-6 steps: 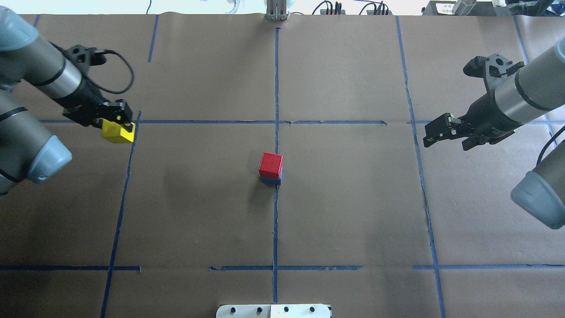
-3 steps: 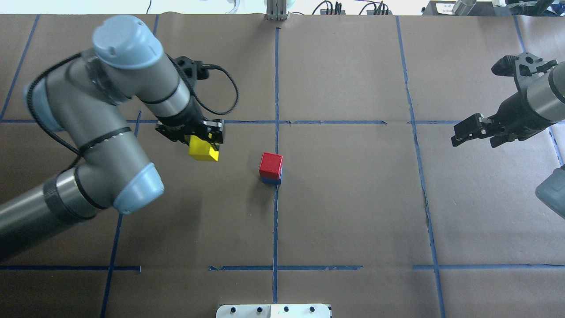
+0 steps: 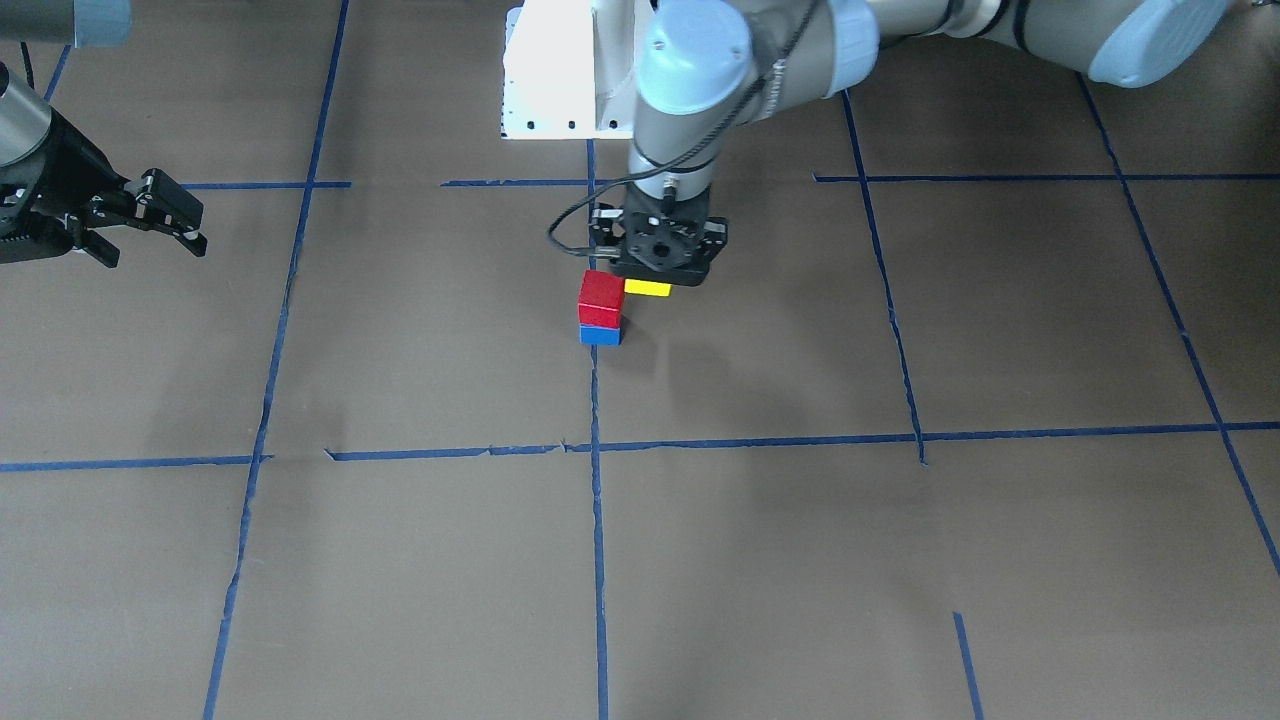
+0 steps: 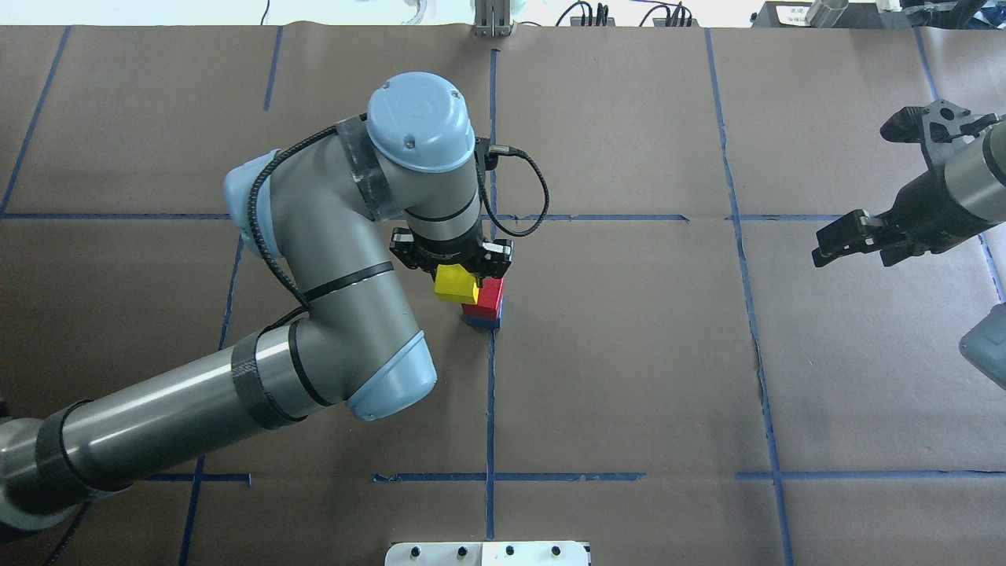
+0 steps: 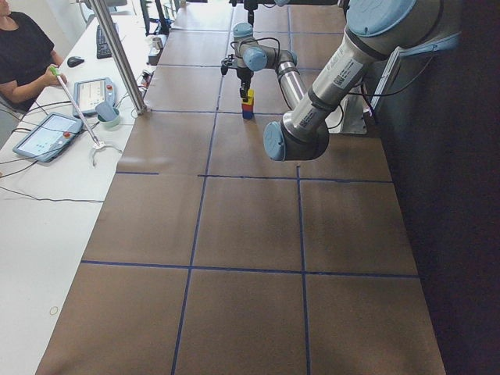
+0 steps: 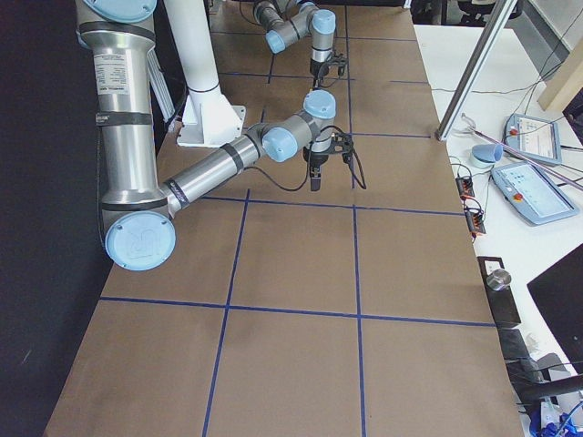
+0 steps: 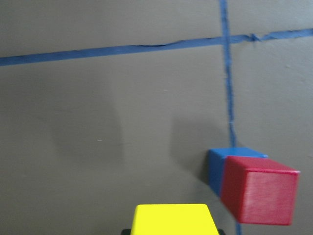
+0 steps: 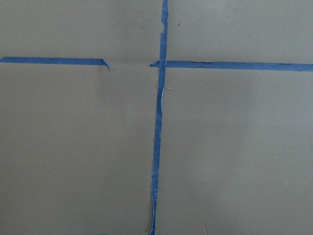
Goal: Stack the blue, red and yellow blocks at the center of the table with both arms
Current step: 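Lower the yellow cube onto the red cube and open the left gripper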
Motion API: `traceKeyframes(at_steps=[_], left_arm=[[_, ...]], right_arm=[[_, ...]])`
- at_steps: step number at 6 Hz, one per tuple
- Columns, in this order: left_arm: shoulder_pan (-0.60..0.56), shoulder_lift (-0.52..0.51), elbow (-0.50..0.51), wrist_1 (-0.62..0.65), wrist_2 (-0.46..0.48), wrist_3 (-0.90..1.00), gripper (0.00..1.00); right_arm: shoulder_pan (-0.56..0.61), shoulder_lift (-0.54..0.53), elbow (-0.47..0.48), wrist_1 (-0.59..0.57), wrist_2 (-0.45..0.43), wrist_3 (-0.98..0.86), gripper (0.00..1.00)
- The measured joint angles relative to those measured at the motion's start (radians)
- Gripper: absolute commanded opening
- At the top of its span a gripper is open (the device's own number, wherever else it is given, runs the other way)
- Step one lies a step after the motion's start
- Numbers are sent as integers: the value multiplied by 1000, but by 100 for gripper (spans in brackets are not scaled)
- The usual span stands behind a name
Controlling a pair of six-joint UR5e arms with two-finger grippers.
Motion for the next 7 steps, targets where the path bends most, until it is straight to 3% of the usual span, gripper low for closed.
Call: traceKeyframes(at_steps=[2,7], left_arm=[[11,-44,55,5,6,-3,0],[26,-51,60,6,8,-28,2]], right_arm=[[-1,3,0,1,-2,0,100],[-4,10,-5,1,-4,1,100]])
